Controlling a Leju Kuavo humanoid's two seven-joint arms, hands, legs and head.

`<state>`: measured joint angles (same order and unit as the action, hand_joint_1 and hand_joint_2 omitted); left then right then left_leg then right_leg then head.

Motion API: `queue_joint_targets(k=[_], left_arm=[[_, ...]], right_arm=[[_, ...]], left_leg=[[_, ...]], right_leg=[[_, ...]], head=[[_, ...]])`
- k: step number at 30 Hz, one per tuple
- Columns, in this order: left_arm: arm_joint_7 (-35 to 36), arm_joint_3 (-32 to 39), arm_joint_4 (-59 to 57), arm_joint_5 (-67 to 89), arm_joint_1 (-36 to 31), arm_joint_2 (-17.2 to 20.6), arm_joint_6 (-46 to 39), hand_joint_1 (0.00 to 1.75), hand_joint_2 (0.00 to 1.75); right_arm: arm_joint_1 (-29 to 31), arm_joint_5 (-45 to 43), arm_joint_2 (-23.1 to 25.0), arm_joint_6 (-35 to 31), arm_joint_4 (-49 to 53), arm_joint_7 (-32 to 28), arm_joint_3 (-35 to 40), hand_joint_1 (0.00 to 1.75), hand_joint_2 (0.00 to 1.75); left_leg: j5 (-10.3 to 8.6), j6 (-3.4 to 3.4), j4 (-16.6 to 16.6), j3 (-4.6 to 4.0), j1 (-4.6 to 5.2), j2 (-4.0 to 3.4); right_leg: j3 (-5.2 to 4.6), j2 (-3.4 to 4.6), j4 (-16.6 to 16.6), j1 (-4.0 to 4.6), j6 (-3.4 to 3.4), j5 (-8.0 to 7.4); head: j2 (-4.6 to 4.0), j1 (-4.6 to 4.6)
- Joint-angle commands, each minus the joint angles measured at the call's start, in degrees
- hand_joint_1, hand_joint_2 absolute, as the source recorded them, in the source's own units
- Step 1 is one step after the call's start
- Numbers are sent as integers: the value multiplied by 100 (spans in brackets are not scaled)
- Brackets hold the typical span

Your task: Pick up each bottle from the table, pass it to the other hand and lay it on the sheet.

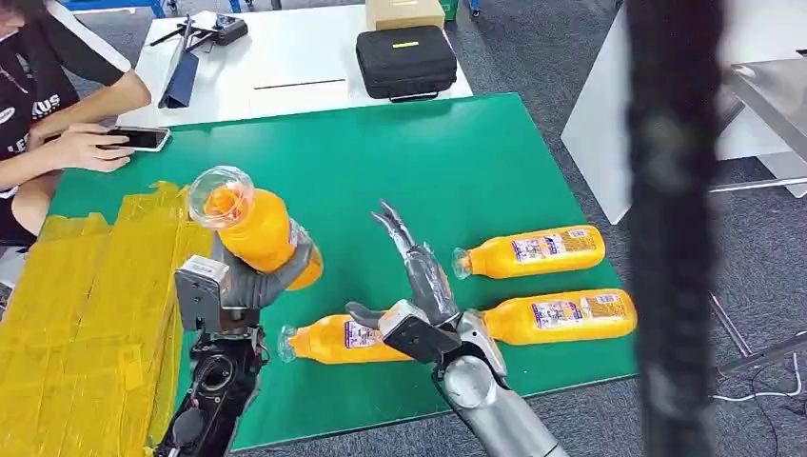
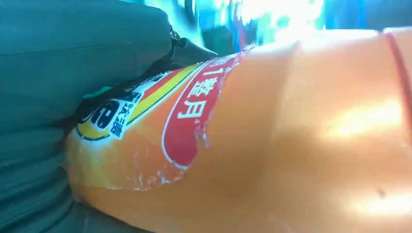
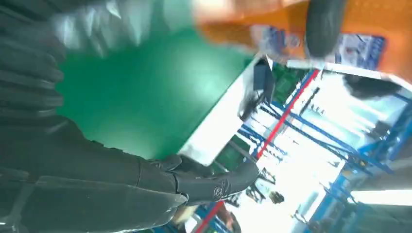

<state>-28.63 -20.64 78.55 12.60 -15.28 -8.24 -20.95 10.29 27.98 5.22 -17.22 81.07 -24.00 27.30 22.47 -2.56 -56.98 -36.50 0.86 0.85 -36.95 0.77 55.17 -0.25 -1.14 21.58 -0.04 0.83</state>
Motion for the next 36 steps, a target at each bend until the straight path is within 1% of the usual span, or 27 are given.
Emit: queue_joint_targets(k=[1, 2, 3, 5, 7, 10, 12, 14, 15, 16, 17, 19, 21, 22, 24, 25, 26, 27, 28, 29, 30, 31, 32, 33, 34, 35, 36], left_arm=[[-26, 344, -390, 145, -311, 78, -92, 175, 175], [-15, 373, -454, 662, -345, 80, -645, 175, 175], [289, 602, -681, 1841, -477, 89, -1905, 175, 175], [211, 1761, -603, 3311, -504, -264, -1905, 175, 175], [191, 2673, -713, 4313, -692, -391, -1905, 175, 175], [-34, 3108, -884, 4522, -820, -376, -1905, 175, 175], [107, 4014, -446, 6066, -857, -625, -1905, 175, 175], [311, 4285, -368, 6684, -908, -482, -1905, 175, 175], [706, 4246, -289, 7202, -910, -278, -1905, 175, 175], [1333, 3910, -250, 7690, -871, 131, -1905, 175, 175], [3493, 1996, -600, 7740, -815, 1859, -1905, 175, 175], [4988, 772, -1207, 7740, -1159, 2657, -1905, 175, 175], [5149, 605, -1478, 7740, -1285, 2782, -1905, 175, 175], [5149, 605, -1478, 7740, -1285, 2782, -1905, 175, 175], [5048, 615, -1786, 7740, -1382, 2823, -1905, 175, 175], [4385, 1253, -2008, 7740, -1430, 2737, -1905, 175, 175], [3944, 1406, -2609, 7551, -1967, 2818, -1905, 175, 175], [4431, 1209, -2332, 7740, -1580, 2769, -1905, 175, 175], [4154, 1532, -2424, 7740, -1543, 2714, -1905, 175, 175], [4154, 1532, -2424, 7740, -1543, 2714, -1905, 175, 175], [3985, 1691, -2672, 7740, -1624, 2622, -1905, 175, 175], [4241, 1323, -3143, 7736, -1970, 2564, -1905, 175, 175], [3675, 1790, -3211, 7602, -1801, 2684, -1905, 175, 175], [3308, 1997, -3477, 7565, -1949, 2658, -1905, 175, 175], [3139, 2132, -3474, 7563, -1872, 2606, -1905, 175, 175], [2429, 2549, -4024, 7478, -1973, 2574, -1905, 175, 175], [2443, 2545, -3396, 7451, -1708, 2601, -1448, 175, 175]], right_arm=[[-101, 22, -183, -19, 466, 58, -150, 0, 175], [-100, 55, -179, -83, 473, 51, -166, 0, 175], [-114, 97, -151, -211, 566, 98, -219, 0, 175], [-106, 94, -163, -320, 703, 181, -241, 0, 175], [-171, 67, -206, -425, 808, 259, -325, 0, 175], [-271, 61, -264, -460, 819, 246, -380, 0, 175], [-312, 13, -285, -511, 767, 224, -402, 0, 175], [-347, -36, -295, -564, 737, 195, -413, 0, 175], [-381, -64, -306, -598, 728, 166, -409, 0, 175], [-418, -84, -324, -629, 733, 137, -389, 0, 175], [-438, -80, -355, -667, 760, 136, -351, 0, 175], [-471, -75, -372, -722, 813, 136, -340, 0, 175], [-494, -64, -377, -724, 845, 147, -343, 0, 175], [-494, -64, -377, -724, 845, 147, -343, 0, 175], [-548, -30, -365, -696, 883, 182, -399, 0, 175], [-513, -117, -437, -742, 883, 225, -321, 0, 175], [-463, -126, -480, -772, 841, 239, -272, 0, 175], [-502, -126, -454, -790, 856, 239, -317, 0, 175], [-536, -113, -451, -811, 887, 280, -364, 0, 175], [-536, -113, -451, -811, 887, 280, -364, 0, 175], [-555, -119, -449, -808, 859, 274, -421, 0, 175], [-582, -118, -472, -823, 860, 266, -454, 0, 175], [-622, -110, -478, -827, 864, 230, -497, 0, 175], [-660, -101, -471, -836, 876, 183, -530, 0, 175], [-689, -97, -474, -841, 885, 175, -550, 0, 175], [-747, -118, -488, -842, 898, 149, -578, 0, 175], [-676, -132, -420, -863, 680, -15, -629, 0, 175]], left_leg=[[15, 17, -1, 36, -3, 1], [31, 25, -11, 59, -8, -1], [6, 11, 2, 20, -1, 1], [12, 16, -2, 31, -2, 1], [18, 18, -8, 30, -4, -14], [16, 19, -5, 37, -7, -5], [6, 11, 0, 20, -3, -9], [30, 25, -11, 52, -9, -28], [35, 28, -16, 58, -10, -39], [34, 29, -14, 59, -10, -47], [37, 31, -14, 65, -11, -40], [63, 50, -22, 108, -16, -40], [71, 67, -18, 129, -19, -60], [18, 33, -4, 42, -11, -30], [20, 39, -8, 43, -20, -18], [9, 29, 2, 28, -10, -19], [14, 35, 2, 44, -13, -13], [33, 48, -7, 80, -19, -16], [3, 31, 3, 29, -18, -5], [29, 46, -7, 74, -24, -9], [2, 33, 2, 25, -22, -8], [15, 40, -1, 49, -24, -17], [2, 34, 6, 25, -21, -22], [16, 44, -3, 51, -24, -16], [8, 40, 4, 42, -16, -32], [16, 45, -1, 54, -17, -29], [22, 49, 3, 73, -15, -27]], right_leg=[[39, -11, 1, 4, 1, 17], [63, -14, 7, 9, 2, 31], [23, -8, -2, 1, 0, 8], [33, -11, 2, 2, 1, 15], [30, 4, 5, 4, 2, 14], [40, -9, 3, 7, 3, 16], [19, 2, -1, 3, 2, 5], [50, 11, 6, 9, 3, 23], [54, 14, 11, 11, 4, 27], [52, 16, 11, 11, 5, 27], [60, 9, 12, 12, 5, 32], [102, 2, 24, 17, 10, 60], [111, 22, 29, 20, 20, 65], [36, 1, 14, 11, 13, 20], [37, -13, 17, 19, 16, 25], [11, -8, 7, 8, 11, 13], [28, -17, 8, 11, 12, 22], [65, -17, 16, 17, 15, 41], [21, -1, 1, 16, 11, 12], [69, -5, 10, 23, 12, 35], [22, 4, 3, 17, 14, 13], [44, 7, 4, 19, 14, 23], [20, 9, 0, 16, 17, 8], [49, -12, 10, 20, 18, 26], [31, 2, 4, 14, 20, 15], [44, -3, 8, 16, 21, 23], [62, -5, 7, 14, 21, 31]], head=[[0, 0], [0, -2], [0, 0], [0, -2], [0, 0], [0, 0], [0, -2], [0, 0], [0, 0], [0, 0], [0, -2], [0, -2], [0, -4], [0, -9], [0, -2], [0, 7], [0, 0], [0, 0], [0, 0], [0, -9], [0, -2], [0, -9], [0, -4], [0, -2], [0, -2], [0, -4], [0, -9]])
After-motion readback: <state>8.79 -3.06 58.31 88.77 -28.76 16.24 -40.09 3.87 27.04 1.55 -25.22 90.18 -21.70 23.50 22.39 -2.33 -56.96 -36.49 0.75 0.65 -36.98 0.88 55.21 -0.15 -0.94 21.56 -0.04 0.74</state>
